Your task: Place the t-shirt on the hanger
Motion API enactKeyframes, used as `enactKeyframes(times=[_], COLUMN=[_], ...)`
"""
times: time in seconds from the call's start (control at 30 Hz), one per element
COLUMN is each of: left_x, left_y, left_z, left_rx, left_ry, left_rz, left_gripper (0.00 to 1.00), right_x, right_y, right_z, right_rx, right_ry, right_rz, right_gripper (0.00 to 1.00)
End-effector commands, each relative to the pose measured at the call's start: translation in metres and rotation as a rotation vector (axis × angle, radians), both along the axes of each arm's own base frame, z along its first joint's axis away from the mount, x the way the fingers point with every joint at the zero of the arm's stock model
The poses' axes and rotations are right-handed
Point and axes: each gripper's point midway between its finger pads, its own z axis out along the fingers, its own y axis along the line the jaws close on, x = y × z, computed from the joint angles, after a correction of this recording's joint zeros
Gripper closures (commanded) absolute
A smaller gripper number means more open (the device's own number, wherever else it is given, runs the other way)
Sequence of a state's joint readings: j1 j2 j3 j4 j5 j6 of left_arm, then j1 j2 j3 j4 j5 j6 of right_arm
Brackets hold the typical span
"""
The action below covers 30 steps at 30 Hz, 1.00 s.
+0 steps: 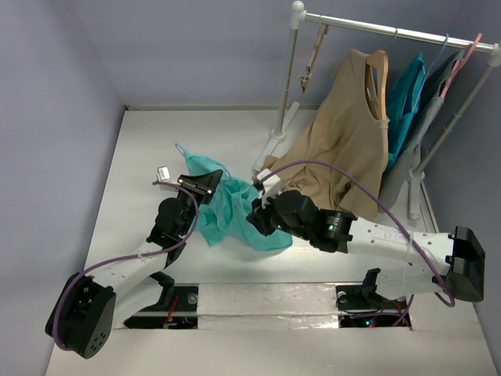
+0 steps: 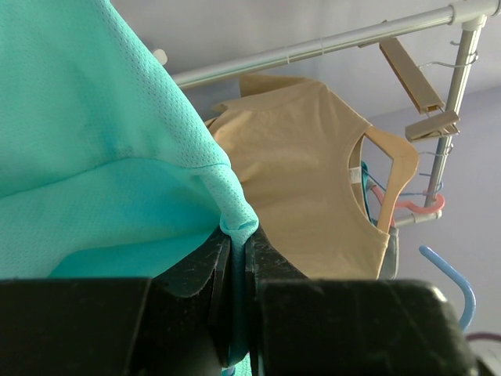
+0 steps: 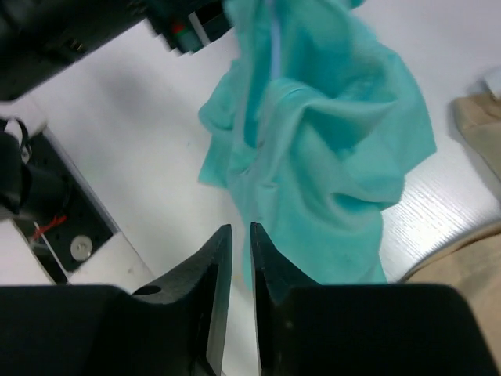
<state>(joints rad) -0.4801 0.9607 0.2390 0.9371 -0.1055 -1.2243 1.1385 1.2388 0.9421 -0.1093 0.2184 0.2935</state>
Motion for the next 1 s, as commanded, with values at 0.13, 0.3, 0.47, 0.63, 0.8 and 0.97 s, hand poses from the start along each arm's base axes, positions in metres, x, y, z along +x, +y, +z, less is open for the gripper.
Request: enactKeyframes(times=[0.13, 0.3, 0.47, 0.63, 0.8, 0.97], left_x=[0.001, 0.000, -0.003, -0.004, -0.004, -0.006], left_y=[0.002, 0.009, 0.008, 0.005, 0.002, -0.001], left_z=[0.026, 0.027, 0.034, 0.032, 0.032, 0.034], left_rx=[-0.027, -0.015, -0.007, -0.001, -0.006, -0.021], left_ry=[-0.067, -0.072, -0.087, -0.080, -0.082, -0.088], left_rz=[0.006, 0.031, 0.022, 0.005, -0.011, -0.034], left_gripper=[1.00, 1.00, 1.00, 1.00, 1.00, 1.00], right_x=[-0.017, -0.001, 0.015, 0.024, 0.029, 0.042], right_y=[0.031, 0.034, 0.036, 0.036, 0.032, 0.033], right_z=[-0.007, -0.021, -0.032, -0.025, -0.014, -0.022], right_rx=[-0.098, -0.139, -0.165, -0.148, -0.137, -0.134], right_ry=[-0.086, -0.129, -0.142, -0.178, -0.210, -0.201], right_rz=[0.083, 0.028, -0.013, -0.055, -0.085, -0.096], right_gripper=[0.59, 0.48, 0.47, 0.48, 0.52, 0.52])
